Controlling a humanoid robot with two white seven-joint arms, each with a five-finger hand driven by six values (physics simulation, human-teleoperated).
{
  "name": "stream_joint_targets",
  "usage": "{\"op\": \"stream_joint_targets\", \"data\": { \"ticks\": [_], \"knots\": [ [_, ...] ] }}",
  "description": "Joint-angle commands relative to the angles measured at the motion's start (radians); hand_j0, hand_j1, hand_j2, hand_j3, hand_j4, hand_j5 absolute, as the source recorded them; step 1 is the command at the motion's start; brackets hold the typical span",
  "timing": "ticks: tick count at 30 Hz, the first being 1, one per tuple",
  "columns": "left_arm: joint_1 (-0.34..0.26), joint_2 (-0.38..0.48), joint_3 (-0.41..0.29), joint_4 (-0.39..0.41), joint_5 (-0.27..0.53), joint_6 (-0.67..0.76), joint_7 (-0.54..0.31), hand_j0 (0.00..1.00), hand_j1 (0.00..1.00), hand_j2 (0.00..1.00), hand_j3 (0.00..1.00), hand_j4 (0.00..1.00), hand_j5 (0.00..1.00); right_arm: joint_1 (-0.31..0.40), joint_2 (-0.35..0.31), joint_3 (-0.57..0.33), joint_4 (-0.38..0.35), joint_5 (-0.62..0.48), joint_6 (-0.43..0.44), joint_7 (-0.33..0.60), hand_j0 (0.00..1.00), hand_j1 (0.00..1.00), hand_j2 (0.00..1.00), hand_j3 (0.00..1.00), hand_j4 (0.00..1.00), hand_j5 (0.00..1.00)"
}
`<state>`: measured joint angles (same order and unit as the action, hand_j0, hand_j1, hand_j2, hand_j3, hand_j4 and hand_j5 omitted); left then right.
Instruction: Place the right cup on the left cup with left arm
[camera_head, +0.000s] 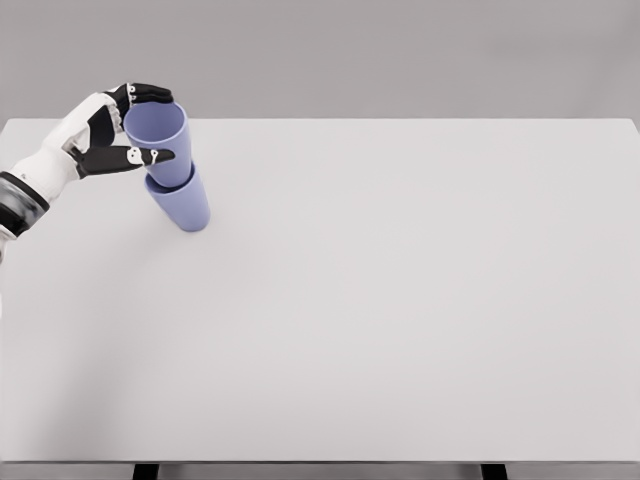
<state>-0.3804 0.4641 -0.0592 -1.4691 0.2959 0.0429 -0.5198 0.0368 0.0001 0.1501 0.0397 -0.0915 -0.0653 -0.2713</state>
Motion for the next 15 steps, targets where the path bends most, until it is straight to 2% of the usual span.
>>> {"op": "stream_joint_targets", "data": {
  "ticks": [1,15],
  "knots": [
    [0.002,0.001,-0.001,-0.007,0.006,0.0,0.0,0.7,0.7,0.7,0.7,0.7,0.7,0.0,0.0,0.0,0.0,0.0,-0.001,0.0,1.0,1.0,1.0,1.0,1.0,1.0],
    [0.023,-0.002,-0.001,-0.048,0.008,0.0,0.0,0.7,0.7,0.7,0.7,0.7,0.7,0.0,0.0,0.0,0.0,0.0,-0.001,0.0,1.0,1.0,1.0,1.0,1.0,1.0]
  ]
}}
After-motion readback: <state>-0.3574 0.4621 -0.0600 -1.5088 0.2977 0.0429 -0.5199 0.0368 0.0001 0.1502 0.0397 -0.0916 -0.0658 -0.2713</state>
